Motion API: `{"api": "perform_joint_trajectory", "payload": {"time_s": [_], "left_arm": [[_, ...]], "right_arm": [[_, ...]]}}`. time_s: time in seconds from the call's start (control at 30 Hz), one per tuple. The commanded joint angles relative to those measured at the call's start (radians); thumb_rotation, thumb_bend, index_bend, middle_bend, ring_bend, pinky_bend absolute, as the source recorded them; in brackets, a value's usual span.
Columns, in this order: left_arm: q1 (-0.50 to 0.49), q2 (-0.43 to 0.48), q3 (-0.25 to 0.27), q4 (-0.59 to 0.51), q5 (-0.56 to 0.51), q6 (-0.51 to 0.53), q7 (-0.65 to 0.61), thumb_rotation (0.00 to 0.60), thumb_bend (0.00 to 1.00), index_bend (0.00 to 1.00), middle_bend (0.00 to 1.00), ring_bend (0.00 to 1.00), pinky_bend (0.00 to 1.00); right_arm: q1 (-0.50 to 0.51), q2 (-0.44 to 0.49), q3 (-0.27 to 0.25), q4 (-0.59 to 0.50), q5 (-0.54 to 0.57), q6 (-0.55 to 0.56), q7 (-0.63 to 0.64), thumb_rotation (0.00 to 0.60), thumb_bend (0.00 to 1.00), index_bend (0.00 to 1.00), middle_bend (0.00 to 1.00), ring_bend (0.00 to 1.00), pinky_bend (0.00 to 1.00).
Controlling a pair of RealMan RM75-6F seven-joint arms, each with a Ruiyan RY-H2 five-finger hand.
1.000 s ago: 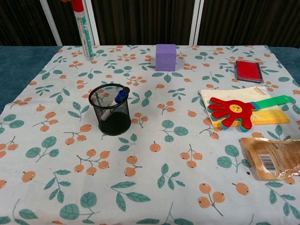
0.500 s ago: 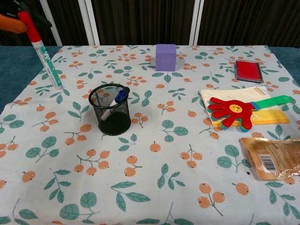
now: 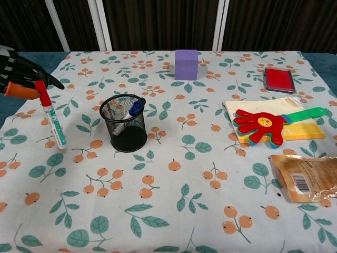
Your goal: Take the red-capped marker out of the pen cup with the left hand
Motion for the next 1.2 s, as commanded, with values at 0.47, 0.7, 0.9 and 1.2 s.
{"api": "perform_joint_trajectory", "payload": {"time_s": [0.47,0.7,0.9,1.2], "left_arm": [[-0.147,-0.080,0.019,0.066,-0.215,-0.080,0.182,0.600,0.43,0.54,0.19,0.00,0.00],[-0.185,-0.101,0.037,0.073,-0.339,-0.070,0.270,0.600,0.43,0.53,0.19,0.00,0.00],[-0.199,-0.123,0.031,0.081,-0.388,-0.048,0.304,0.600,0.43,0.52,0.18,0.00,0.00],[-0.240,-0.120,0.037,0.081,-0.408,-0.087,0.366,0.600,0.21,0.26,0.12,0.00,0.00]], "right_arm": [[-0.003,0.006,0.003,-0.004,0.001,0.008,0.004,0.600,0.04,0.07,0.00,0.03,0.19],[-0.004,0.006,0.003,-0.005,0.000,0.010,0.004,0.600,0.04,0.07,0.00,0.03,0.19],[-0.004,0.005,0.003,-0.004,0.001,0.009,0.003,0.600,0.04,0.07,0.00,0.03,0.19],[-0.003,0.004,0.003,-0.005,0.003,0.006,0.000,0.600,0.04,0.07,0.00,0.03,0.19]]}}
